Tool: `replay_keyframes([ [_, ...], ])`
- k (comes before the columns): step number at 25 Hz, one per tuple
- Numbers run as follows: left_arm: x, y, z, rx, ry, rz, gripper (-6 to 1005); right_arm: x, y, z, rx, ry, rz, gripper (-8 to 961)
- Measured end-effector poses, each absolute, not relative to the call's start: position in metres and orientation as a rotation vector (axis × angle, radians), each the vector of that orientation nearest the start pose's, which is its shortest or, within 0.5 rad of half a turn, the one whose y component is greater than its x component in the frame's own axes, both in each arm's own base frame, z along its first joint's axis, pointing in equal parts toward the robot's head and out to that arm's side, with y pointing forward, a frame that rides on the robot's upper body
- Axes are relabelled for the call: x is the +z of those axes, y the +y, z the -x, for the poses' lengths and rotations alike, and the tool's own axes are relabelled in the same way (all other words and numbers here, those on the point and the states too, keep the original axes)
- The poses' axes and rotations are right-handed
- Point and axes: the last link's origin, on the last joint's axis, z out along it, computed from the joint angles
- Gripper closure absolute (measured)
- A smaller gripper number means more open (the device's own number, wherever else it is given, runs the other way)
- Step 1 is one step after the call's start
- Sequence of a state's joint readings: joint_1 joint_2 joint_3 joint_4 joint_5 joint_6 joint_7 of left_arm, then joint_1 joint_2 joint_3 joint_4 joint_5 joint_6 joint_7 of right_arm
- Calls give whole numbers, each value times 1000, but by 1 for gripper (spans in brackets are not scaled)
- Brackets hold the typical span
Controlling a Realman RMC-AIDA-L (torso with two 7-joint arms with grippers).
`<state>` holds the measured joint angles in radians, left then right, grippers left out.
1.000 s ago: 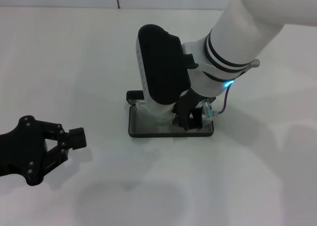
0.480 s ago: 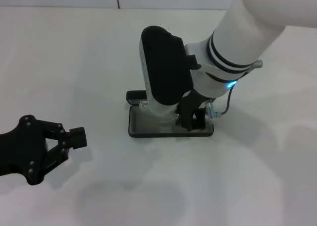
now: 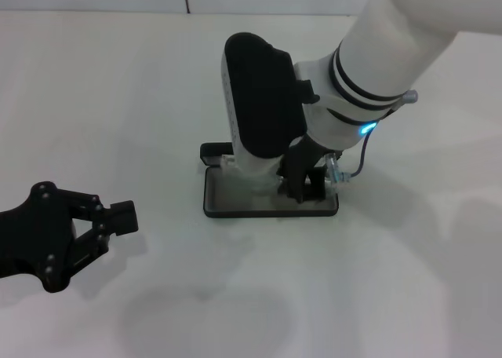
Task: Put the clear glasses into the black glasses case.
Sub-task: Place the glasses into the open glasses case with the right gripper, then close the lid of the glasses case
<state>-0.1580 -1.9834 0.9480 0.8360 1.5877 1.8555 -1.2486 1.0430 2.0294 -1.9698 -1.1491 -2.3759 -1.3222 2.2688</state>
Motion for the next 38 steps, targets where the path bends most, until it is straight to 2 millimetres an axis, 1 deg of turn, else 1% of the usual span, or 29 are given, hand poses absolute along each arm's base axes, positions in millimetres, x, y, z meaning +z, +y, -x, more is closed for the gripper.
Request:
replay_keyframes([
  [5, 55, 230, 292, -961, -394, 2727, 949, -98, 354, -52, -761, -401, 2895, 766],
  [17, 55, 231, 291, -962, -392, 2727, 949, -98, 354, -53, -754, -404, 2895, 764],
  [21, 55, 231, 291, -963, -391, 2727, 949, -97, 351, -51, -716, -409, 2903, 764],
  [23, 59, 232, 292, -974, -389, 2696, 949, -94, 348, -51, -672, -396, 2908, 764],
  [27, 67, 233, 296, -991, -398, 2615, 949, -78, 346, -52, -569, -344, 2911, 764],
  [29, 71, 233, 298, -994, -395, 2580, 949, -68, 346, -55, -515, -300, 2912, 764],
  [32, 75, 234, 299, -1005, -378, 2533, 949, -53, 348, -66, -422, -223, 2912, 764],
  [36, 76, 240, 295, -1024, -354, 2507, 949, -25, 351, -85, -177, -54, 2935, 764],
  [38, 75, 244, 290, -1038, -337, 2504, 949, -7, 353, -98, -14, 42, 2929, 764],
])
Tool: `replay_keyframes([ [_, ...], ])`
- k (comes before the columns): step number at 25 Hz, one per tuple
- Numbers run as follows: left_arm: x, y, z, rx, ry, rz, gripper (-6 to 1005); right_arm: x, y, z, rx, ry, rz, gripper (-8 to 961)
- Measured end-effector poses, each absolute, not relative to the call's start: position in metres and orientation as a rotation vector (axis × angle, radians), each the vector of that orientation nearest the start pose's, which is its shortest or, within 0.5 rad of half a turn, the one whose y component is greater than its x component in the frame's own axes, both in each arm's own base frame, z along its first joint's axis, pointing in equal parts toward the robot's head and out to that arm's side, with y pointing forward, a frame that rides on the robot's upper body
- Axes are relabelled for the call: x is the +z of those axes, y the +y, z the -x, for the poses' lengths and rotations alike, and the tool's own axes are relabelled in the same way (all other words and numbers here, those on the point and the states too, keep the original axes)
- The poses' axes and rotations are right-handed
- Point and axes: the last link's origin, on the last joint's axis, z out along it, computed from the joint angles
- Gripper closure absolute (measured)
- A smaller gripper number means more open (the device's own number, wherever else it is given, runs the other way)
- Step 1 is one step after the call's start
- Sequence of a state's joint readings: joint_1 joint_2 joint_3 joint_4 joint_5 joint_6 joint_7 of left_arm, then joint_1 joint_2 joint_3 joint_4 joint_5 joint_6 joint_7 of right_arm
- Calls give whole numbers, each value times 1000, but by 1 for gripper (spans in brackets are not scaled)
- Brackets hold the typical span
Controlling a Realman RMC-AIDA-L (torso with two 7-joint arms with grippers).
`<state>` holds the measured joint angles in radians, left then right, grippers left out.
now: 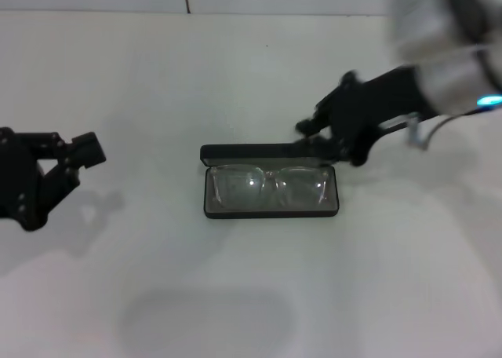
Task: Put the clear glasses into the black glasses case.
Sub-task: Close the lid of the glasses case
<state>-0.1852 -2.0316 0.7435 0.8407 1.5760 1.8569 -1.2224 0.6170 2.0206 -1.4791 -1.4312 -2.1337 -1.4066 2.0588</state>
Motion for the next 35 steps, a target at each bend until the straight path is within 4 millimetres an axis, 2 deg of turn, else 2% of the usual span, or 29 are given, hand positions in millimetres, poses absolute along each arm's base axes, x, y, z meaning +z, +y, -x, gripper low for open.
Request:
replay_keyframes([
  [4, 71, 257, 278, -1074, -292, 2498, 949, 25, 347, -136, 339, 181, 2862, 764],
  [5, 69, 261, 274, -1083, -273, 2497, 949, 39, 341, -160, 516, 249, 2800, 764],
  [6, 66, 266, 268, -1097, -244, 2497, 950, 39, 341, -160, 516, 249, 2800, 764],
  [10, 54, 290, 246, -1143, -196, 2502, 950, 54, 327, -202, 815, 355, 2705, 764],
  [13, 37, 313, 230, -1220, -241, 2491, 950, 52, 319, -225, 939, 442, 2677, 764],
  [16, 23, 332, 219, -1219, -255, 2480, 950, 45, 312, -241, 995, 524, 2656, 764],
  [23, -18, 350, 208, -1135, -302, 2517, 950, 33, 300, -260, 1030, 644, 2630, 764],
  [29, -47, 357, 218, -1012, -449, 2520, 950, 31, 295, -266, 1024, 673, 2625, 763],
  [35, -65, 351, 229, -937, -557, 2532, 950, 32, 297, -265, 1021, 665, 2625, 763],
])
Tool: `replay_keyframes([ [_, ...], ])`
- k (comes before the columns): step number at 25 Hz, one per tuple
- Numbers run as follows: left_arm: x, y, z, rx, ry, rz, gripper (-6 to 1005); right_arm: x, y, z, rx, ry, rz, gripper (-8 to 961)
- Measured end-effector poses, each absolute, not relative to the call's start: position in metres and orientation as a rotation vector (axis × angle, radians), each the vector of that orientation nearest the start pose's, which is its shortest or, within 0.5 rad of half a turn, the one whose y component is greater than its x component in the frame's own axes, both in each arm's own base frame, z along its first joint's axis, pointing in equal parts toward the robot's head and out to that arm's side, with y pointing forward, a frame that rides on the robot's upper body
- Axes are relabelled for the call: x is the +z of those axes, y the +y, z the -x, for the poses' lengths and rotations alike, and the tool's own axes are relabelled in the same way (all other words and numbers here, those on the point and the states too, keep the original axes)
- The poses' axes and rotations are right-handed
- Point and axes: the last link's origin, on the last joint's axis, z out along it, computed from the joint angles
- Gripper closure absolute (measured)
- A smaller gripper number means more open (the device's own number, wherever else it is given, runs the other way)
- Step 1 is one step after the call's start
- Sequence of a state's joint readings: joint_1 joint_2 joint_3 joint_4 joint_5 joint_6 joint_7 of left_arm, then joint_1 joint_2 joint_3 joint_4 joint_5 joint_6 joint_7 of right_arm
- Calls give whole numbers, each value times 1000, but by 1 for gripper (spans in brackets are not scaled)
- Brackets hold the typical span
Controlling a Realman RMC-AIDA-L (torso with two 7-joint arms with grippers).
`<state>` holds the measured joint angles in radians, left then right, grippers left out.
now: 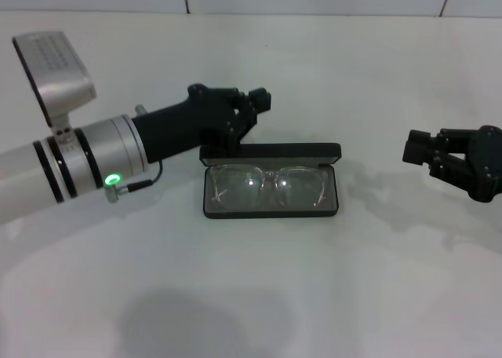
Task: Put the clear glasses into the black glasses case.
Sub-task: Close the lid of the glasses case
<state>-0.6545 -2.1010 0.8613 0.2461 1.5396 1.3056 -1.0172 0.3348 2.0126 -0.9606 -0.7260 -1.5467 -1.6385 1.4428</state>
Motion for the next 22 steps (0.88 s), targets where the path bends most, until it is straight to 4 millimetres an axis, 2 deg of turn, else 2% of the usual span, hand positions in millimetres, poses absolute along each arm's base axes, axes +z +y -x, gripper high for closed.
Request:
replay_keyframes([
  [5, -77, 344, 233, -917, -615, 2539, 950, 32, 301, -261, 1021, 649, 2630, 763],
  [22, -86, 330, 249, -884, -709, 2523, 950, 30, 311, -257, 986, 607, 2622, 763],
])
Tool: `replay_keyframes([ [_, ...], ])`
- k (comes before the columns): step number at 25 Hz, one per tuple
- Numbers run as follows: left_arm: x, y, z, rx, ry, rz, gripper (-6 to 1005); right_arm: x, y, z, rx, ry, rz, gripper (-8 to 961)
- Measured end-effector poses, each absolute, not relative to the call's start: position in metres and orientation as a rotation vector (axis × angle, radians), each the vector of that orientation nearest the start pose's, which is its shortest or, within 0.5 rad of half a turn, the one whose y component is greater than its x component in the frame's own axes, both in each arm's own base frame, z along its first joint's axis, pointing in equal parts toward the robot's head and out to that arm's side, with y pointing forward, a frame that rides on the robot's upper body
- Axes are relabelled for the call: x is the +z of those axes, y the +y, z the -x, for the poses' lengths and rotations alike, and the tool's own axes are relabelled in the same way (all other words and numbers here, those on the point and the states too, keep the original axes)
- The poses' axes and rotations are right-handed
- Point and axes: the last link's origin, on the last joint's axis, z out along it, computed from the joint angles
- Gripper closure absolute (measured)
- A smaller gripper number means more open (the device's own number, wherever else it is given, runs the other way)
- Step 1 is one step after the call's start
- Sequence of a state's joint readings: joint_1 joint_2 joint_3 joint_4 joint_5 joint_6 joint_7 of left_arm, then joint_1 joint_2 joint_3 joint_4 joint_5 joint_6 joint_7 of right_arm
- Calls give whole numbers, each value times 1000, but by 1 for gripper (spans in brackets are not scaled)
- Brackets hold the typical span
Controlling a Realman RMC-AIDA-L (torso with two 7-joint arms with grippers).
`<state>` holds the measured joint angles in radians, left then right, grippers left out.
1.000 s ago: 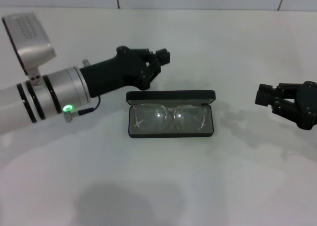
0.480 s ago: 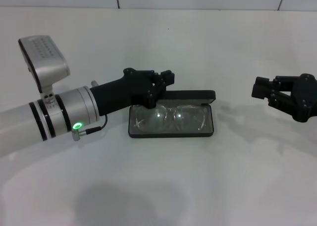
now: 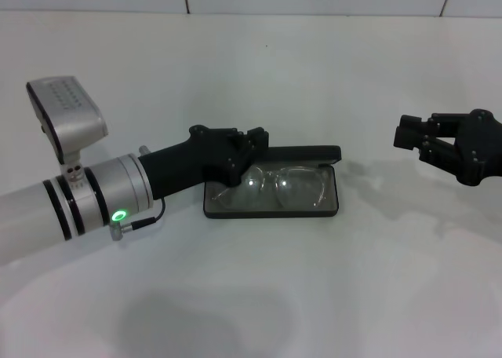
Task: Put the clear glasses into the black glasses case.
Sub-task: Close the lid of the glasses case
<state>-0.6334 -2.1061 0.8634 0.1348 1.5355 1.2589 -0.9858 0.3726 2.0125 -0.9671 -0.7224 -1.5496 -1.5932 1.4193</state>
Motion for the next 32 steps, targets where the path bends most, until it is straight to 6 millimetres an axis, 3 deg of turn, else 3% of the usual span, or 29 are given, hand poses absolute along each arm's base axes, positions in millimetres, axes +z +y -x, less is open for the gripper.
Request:
replay_keyframes([
  [17, -92, 310, 269, -853, -783, 2507, 950, 29, 316, -251, 989, 582, 2634, 763],
  [22, -79, 304, 254, -1018, -700, 2534, 950, 29, 316, -251, 988, 582, 2635, 763],
  [32, -74, 304, 261, -1008, -704, 2501, 949, 29, 315, -252, 989, 584, 2638, 764],
])
